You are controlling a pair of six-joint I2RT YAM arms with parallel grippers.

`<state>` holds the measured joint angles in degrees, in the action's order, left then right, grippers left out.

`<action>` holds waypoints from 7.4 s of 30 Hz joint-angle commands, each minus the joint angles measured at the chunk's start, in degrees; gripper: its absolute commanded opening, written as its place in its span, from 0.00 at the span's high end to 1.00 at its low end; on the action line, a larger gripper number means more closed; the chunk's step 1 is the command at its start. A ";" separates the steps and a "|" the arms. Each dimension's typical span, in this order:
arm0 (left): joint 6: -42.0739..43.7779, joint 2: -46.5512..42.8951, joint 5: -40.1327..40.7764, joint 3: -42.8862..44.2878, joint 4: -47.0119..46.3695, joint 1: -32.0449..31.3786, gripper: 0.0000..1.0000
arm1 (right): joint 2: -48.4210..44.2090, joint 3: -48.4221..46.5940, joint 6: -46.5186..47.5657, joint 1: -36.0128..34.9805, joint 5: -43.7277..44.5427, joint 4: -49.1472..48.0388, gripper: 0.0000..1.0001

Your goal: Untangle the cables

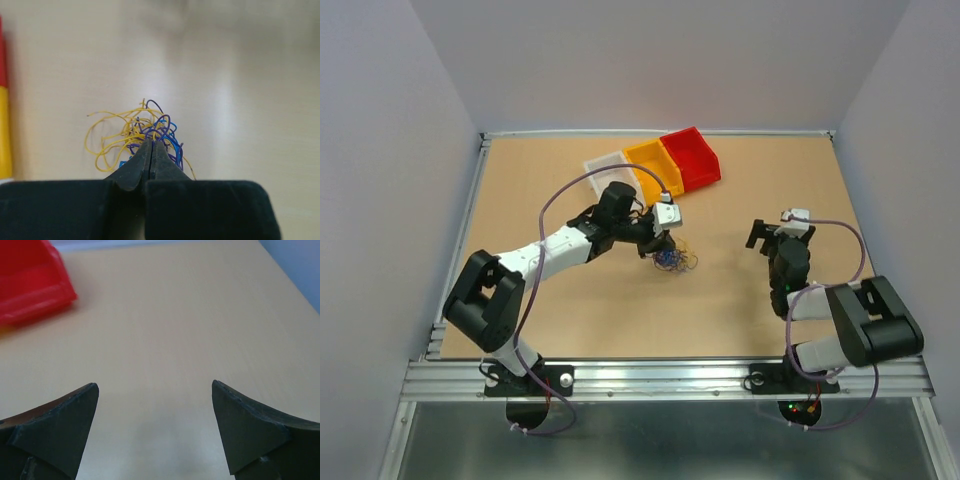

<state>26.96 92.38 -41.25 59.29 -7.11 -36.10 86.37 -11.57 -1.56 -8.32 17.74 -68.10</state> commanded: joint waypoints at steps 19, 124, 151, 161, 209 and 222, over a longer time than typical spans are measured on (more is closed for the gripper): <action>-6.67 -5.82 -3.05 6.44 -10.38 -6.79 1.00 | -35.49 -5.83 -33.60 -9.35 -38.74 27.60 0.16; -18.70 -24.52 4.96 -13.58 -32.61 -4.86 1.00 | -16.84 -10.14 -27.18 -27.72 -21.69 23.80 0.82; -20.28 -24.35 -2.34 -12.62 -32.17 -6.18 1.00 | -12.28 -13.82 -23.05 -33.43 -14.14 20.46 0.28; -20.73 -24.37 20.53 9.93 -19.22 -6.27 1.00 | 3.44 -17.51 -27.61 -35.10 -16.16 18.88 0.28; -18.87 -35.44 -0.22 -17.19 -35.78 -5.04 0.98 | -10.96 -10.57 -21.82 -35.71 -24.59 11.58 0.25; -16.85 -27.96 -1.72 -16.57 -35.69 -5.04 0.98 | -14.91 -9.26 -20.59 -36.51 -25.82 10.97 0.32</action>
<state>9.28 63.05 -41.82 40.51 -38.59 -41.15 73.36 -19.77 -23.55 -44.31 -6.17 -52.16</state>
